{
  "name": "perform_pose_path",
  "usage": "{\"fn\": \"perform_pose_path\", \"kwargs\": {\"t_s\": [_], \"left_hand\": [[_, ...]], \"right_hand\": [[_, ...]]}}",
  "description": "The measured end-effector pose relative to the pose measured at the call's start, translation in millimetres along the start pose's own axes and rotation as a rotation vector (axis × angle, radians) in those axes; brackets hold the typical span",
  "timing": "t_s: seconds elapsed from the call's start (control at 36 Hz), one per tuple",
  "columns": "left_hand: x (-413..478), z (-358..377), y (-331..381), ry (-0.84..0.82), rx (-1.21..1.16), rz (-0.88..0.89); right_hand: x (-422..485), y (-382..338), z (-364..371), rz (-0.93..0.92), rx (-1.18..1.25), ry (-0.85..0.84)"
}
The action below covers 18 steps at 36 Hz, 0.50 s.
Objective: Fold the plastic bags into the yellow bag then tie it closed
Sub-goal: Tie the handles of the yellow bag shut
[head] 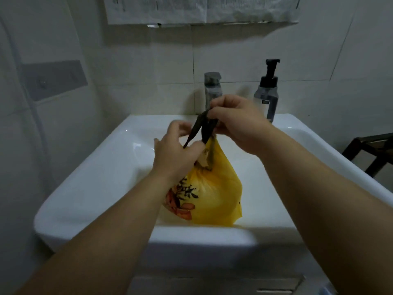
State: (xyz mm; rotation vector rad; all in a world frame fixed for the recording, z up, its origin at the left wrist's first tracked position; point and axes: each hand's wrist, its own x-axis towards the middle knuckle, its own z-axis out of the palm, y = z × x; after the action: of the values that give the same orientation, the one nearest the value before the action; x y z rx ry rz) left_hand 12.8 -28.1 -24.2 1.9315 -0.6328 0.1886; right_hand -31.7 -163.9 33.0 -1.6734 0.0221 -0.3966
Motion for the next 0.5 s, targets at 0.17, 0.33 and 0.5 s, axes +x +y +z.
{"fn": "perform_pose_path", "kwargs": {"t_s": [0.17, 0.33, 0.5], "left_hand": [[12.3, 22.1, 5.4, -0.014, 0.064, -0.027], [31.2, 23.4, -22.0, -0.117, 0.286, -0.093], [38.1, 32.6, -40.5, -0.254, 0.513, -0.101]], "right_hand": [[9.2, 8.1, 13.3, -0.062, -0.240, -0.050], [17.7, 24.4, 15.0, -0.130, -0.120, 0.031], [23.0, 37.1, 16.6, -0.134, 0.014, 0.174]]}}
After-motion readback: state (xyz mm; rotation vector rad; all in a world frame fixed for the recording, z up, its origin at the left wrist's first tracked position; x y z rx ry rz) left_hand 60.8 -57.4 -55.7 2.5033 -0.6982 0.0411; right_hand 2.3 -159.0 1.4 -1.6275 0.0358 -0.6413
